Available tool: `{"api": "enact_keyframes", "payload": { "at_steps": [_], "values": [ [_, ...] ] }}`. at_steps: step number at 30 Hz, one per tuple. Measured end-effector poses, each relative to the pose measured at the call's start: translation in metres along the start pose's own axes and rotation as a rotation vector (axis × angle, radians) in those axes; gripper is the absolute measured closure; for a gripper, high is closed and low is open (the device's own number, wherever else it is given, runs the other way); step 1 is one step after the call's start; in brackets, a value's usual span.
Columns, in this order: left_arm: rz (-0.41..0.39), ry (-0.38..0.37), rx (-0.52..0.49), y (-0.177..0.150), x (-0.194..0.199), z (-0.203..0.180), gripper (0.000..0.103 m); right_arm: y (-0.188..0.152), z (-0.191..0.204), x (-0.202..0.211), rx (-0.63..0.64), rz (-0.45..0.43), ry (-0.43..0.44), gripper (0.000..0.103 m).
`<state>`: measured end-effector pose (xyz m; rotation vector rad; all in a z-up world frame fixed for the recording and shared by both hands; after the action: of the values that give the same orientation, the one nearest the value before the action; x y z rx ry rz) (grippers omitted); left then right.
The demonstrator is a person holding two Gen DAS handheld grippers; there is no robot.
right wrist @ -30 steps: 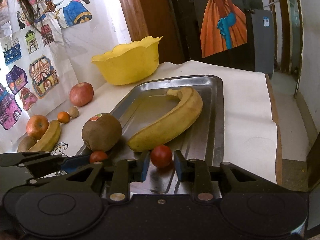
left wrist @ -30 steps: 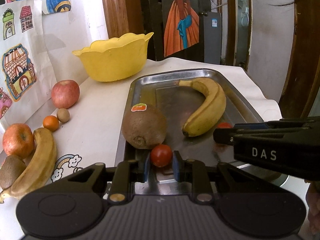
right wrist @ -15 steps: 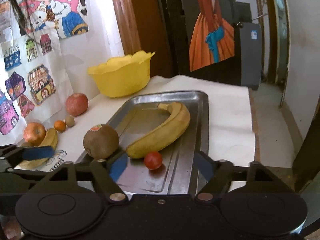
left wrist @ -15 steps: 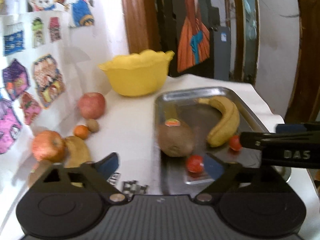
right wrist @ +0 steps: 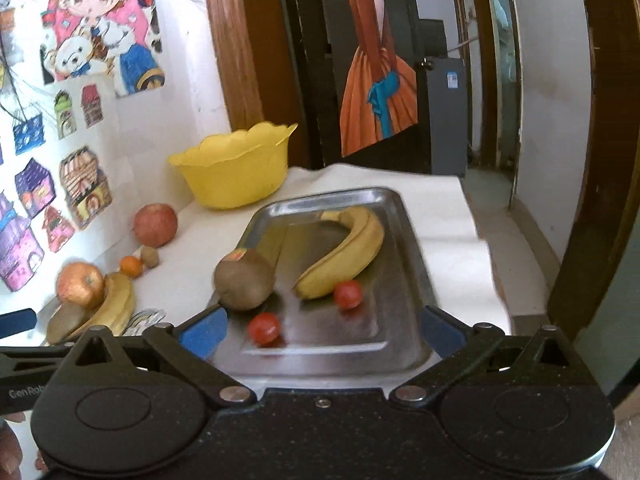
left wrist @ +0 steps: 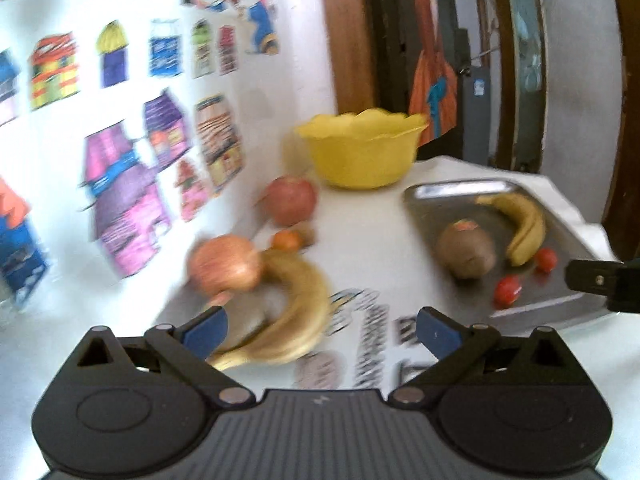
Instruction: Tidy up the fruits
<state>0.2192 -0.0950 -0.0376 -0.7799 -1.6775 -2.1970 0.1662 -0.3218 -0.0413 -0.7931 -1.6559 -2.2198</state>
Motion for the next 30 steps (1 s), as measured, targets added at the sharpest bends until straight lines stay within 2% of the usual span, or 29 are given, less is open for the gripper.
{"api": "enact_keyframes", "payload": {
  "at_steps": [5, 10, 13, 21, 30],
  "values": [
    [0.051, 0.024, 0.007, -0.015, 0.013, 0.037, 0.001, -0.017, 0.034, 0.011, 0.022, 0.076, -0.009, 0.001],
    [0.101, 0.092, -0.007, -0.026, 0.016, 0.056, 0.001, -0.035, 0.064, 0.016, 0.023, 0.181, 0.008, 0.001],
    [0.114, 0.108, -0.001, -0.035, 0.019, 0.067, 0.001, -0.047, 0.082, 0.014, 0.032, 0.223, 0.013, 0.001],
    [0.111, 0.109, -0.009, -0.039, 0.022, 0.072, 0.001, -0.057, 0.105, 0.009, 0.041, 0.262, 0.016, 0.001],
    [0.104, 0.109, 0.003, -0.035, 0.021, 0.073, 0.001, -0.058, 0.107, 0.005, 0.037, 0.271, 0.025, 0.001]
  ]
}}
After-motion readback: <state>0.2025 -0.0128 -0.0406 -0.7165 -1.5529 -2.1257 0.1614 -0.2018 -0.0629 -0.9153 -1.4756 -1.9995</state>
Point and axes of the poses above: each gripper's, at about its wrist camera, not at the fingertips, and x roughly against the way its jaws point, z to its left, y to its top, the point moved 1 cm from there along -x, roughly the way its jaws point, and after that the axes turned 4 degrees about -x, right-handed, at the moved point
